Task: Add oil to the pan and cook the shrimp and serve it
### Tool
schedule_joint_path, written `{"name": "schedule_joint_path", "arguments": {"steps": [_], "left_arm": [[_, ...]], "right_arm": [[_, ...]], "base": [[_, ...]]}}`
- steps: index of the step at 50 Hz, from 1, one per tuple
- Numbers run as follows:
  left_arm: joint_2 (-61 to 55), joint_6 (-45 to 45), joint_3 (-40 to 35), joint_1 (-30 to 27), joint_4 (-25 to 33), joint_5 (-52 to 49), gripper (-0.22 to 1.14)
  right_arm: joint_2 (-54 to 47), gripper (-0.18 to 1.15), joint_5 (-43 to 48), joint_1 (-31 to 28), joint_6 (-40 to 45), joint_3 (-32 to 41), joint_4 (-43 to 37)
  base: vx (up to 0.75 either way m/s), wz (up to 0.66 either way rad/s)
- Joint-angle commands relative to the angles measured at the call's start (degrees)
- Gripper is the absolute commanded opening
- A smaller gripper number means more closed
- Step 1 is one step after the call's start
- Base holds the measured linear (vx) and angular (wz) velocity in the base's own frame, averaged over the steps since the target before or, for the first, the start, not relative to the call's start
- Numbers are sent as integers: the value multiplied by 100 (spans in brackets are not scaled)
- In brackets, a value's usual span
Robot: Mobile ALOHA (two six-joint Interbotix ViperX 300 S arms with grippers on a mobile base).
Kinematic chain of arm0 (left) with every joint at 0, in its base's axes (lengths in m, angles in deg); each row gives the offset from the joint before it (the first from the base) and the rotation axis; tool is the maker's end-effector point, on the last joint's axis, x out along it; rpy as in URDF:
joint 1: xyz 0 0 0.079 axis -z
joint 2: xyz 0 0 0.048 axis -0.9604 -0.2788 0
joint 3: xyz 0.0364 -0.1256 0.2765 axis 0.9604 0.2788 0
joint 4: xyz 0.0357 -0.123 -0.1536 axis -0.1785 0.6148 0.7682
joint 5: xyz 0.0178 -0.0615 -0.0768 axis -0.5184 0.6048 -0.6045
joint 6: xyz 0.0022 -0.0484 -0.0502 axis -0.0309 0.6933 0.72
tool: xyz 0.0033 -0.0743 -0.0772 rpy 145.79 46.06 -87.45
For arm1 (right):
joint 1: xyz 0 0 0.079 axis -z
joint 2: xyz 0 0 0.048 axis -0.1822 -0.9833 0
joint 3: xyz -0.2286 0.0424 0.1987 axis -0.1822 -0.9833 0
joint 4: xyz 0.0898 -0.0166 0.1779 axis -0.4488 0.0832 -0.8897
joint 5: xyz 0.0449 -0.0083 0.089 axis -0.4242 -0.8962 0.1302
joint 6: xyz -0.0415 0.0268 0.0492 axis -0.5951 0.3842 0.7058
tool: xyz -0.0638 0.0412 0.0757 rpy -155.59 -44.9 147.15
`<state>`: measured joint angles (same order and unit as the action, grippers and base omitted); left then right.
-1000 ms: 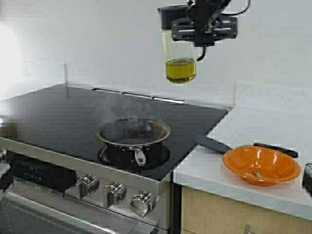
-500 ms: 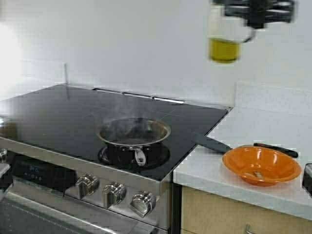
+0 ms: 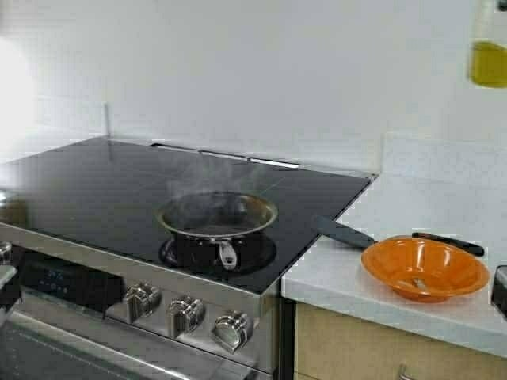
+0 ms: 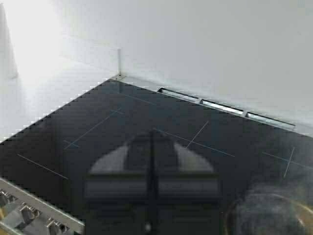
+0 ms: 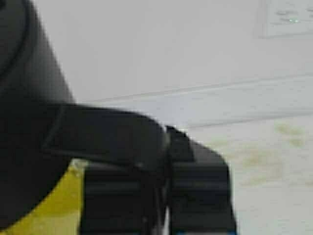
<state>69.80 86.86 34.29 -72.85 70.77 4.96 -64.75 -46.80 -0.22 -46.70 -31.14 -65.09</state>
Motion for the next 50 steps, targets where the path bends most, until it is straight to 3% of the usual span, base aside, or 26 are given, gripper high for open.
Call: {"name": "schedule_joint_path", "arguments": {"steps": [1,17,33,50], "left_arm": [[-26,-35,-26,-9,-9,26,3],[-44,-79,53,-9,-26,26,3],[-105,-123,62,-9,-26,79,3],[-114,-123,123,-9,-26,79,3]], "right_arm": [[-413,8,35,457,272,571,527],[-2215,8,624,1063,949,1679,1828],[-3858,8,949,1345,1538,2900,1978],[-4746,8,932,1503,1564,3683,1986]], "base": [[0,0],[0,0],[0,0],[0,0]]}}
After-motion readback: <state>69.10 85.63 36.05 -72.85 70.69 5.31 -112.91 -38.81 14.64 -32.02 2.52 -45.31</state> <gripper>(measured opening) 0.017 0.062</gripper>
